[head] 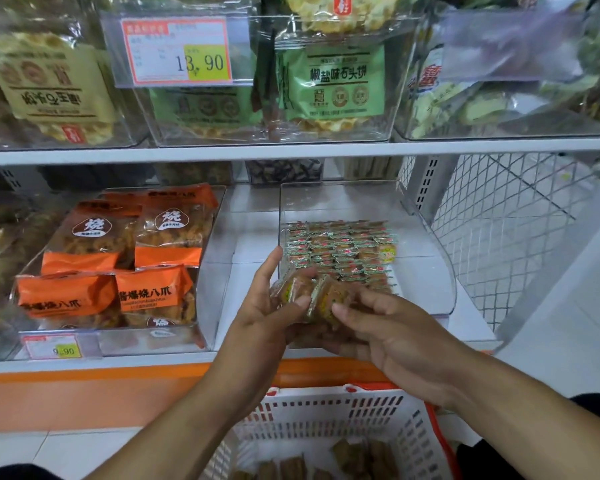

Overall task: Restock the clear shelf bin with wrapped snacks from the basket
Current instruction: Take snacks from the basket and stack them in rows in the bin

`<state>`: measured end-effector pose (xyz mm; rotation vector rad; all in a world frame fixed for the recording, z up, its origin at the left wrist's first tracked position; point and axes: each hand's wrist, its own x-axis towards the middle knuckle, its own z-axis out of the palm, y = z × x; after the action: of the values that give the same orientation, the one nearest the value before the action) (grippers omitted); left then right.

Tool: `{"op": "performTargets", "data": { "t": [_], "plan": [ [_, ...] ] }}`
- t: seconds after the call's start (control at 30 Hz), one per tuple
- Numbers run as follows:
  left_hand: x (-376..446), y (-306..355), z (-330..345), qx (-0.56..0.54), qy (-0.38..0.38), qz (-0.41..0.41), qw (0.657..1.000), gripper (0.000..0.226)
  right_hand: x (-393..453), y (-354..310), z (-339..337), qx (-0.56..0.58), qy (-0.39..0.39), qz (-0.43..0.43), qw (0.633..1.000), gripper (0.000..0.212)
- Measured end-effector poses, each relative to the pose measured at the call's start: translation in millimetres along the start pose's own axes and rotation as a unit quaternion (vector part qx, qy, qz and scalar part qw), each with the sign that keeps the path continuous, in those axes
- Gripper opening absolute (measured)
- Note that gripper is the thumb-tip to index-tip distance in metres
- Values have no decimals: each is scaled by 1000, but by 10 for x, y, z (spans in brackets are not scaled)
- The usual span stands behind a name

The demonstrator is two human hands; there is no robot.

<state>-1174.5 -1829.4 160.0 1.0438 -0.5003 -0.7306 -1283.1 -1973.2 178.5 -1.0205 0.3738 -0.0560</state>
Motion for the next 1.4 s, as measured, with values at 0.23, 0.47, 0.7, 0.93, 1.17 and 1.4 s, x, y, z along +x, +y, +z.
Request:
{"op": "performTargets", "data": {
  "t": [0.23, 0.47, 0.7, 0.93, 1.17, 1.4],
  "plan": [
    [-26, -20, 18, 3, 13, -13, 1000, 54, -8, 19, 59, 46, -17, 11, 999, 50],
    [-30, -98, 78, 20, 19, -26, 999, 47, 2, 58, 25, 9, -31, -15, 999, 54],
    [-7, -64, 84, 25, 26, -100, 994, 62, -30, 38, -41, -511, 61, -288, 807, 54],
    [-6, -136, 106, 44, 91, -142, 985, 58, -15, 170, -15, -576, 25, -296, 762, 54],
    [11, -148, 128, 50, 78, -119, 989, 67, 37, 196, 2, -591, 32, -266, 761, 70],
    [155, -209, 169, 68, 41, -107, 991, 80, 71, -61, -50, -665, 39, -257, 700, 64]
  ]
}}
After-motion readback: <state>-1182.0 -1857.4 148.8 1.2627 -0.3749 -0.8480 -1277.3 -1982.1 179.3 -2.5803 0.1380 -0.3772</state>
